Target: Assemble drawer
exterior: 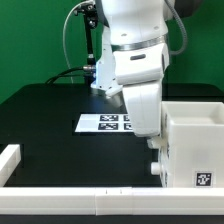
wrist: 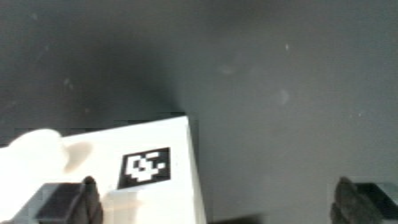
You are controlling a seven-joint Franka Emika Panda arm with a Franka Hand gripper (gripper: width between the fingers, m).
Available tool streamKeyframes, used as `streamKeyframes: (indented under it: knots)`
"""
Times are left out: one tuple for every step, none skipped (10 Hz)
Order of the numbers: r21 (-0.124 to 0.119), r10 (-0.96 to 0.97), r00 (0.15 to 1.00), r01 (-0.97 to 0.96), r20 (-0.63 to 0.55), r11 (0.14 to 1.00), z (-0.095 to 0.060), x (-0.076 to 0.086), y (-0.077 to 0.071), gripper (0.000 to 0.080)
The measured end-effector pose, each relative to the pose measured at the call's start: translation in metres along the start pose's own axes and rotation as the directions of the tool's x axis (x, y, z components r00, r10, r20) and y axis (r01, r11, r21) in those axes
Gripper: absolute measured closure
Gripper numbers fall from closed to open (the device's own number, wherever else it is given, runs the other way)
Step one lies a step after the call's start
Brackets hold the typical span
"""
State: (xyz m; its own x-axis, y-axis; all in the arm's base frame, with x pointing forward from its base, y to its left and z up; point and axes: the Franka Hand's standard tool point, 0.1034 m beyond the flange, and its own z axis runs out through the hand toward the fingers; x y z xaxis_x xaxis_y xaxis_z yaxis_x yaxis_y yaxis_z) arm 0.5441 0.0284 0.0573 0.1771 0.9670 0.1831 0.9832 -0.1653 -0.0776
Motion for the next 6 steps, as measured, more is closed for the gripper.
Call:
streamKeyframes:
  knots:
    - [-0.002, 0.0, 1.0, 0.0, 0.0, 1.0, -0.002, -0.005, 0.001, 0.015]
    - [0.0, -0.015, 1.0, 0.015, 0.003, 1.0, -0.006, -0.014, 0.003, 0.015]
    - [0.0, -0.014, 1.0, 0.014, 0.006, 1.0, -0.01, -0.024, 0.005, 0.015]
    - [-0.004, -0.009, 1.0, 0.009, 0.008, 1.0, -0.015, -0.033, 0.006, 0.015]
    - [-0.008, -0.022, 1.0, 0.022, 0.009, 1.0, -0.017, -0.042, 0.008, 0.015]
    - [-0.008, -0.021, 1.0, 0.021, 0.009, 1.0, -0.017, -0.048, 0.008, 0.015]
